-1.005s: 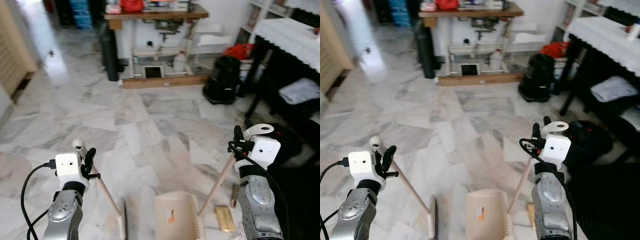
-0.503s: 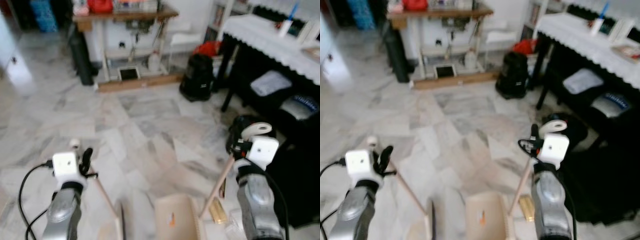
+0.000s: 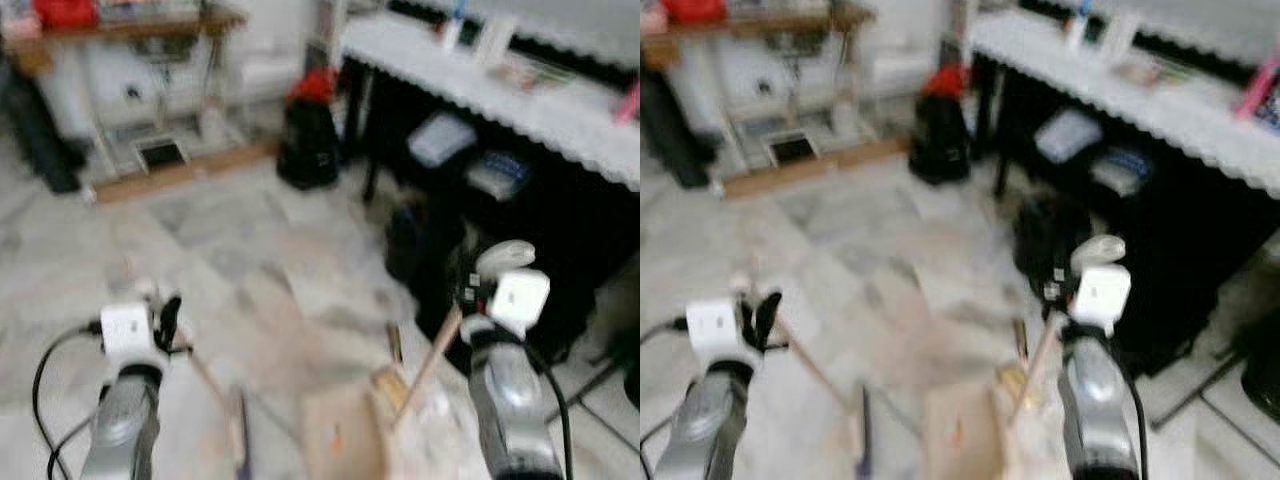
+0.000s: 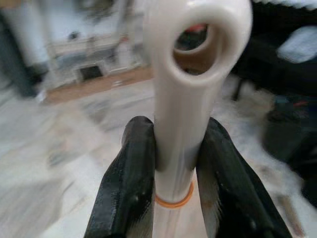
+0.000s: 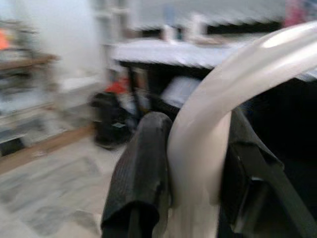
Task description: Sweep floor
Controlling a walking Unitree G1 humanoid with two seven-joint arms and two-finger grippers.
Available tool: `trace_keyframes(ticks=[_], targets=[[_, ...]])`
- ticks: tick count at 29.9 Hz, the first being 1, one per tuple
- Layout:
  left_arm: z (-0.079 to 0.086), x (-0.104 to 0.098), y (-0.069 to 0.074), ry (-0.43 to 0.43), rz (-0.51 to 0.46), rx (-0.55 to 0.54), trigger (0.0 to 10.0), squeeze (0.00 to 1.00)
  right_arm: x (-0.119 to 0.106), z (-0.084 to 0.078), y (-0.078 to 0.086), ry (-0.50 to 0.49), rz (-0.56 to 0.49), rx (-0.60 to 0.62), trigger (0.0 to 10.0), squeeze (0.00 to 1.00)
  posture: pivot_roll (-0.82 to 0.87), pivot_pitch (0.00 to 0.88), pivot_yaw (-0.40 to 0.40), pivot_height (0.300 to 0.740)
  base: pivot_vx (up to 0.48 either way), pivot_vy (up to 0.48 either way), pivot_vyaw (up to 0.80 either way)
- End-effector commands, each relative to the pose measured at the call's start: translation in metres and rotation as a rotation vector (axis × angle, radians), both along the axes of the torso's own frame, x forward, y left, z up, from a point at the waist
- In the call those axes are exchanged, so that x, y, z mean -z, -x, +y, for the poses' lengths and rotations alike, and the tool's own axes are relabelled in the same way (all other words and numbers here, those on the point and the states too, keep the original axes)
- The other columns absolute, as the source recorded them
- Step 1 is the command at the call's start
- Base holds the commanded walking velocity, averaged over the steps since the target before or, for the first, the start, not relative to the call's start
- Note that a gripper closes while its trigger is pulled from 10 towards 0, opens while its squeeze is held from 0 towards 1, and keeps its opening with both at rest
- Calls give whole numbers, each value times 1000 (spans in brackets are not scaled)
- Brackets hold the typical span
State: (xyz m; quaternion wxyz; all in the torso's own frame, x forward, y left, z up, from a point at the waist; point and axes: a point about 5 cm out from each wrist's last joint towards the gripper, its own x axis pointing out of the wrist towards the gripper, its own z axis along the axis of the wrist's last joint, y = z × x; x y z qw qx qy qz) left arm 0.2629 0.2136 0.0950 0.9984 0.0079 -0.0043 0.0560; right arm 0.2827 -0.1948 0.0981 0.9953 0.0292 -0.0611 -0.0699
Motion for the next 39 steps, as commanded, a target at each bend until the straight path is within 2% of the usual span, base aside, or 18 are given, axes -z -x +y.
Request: trace_keyframes(ticks=[1,32,39], targets=[[2,-6,1,-6,-35,-1,10000,0,-13,-1,-4,31,-48,-5,10000,0,0,0,-13,740,0,0,-800],[0,-7,1,-1,-38,7,10000,0,-13,-1,-2,37,-54,-6,10000,0,1,0,-14,740,0,0,-789],[-1,-8,0,1,-43,7,10000,0,-15,-1,-2,37,-67,-5,10000,0,1,0,-14,740,0,0,-123]])
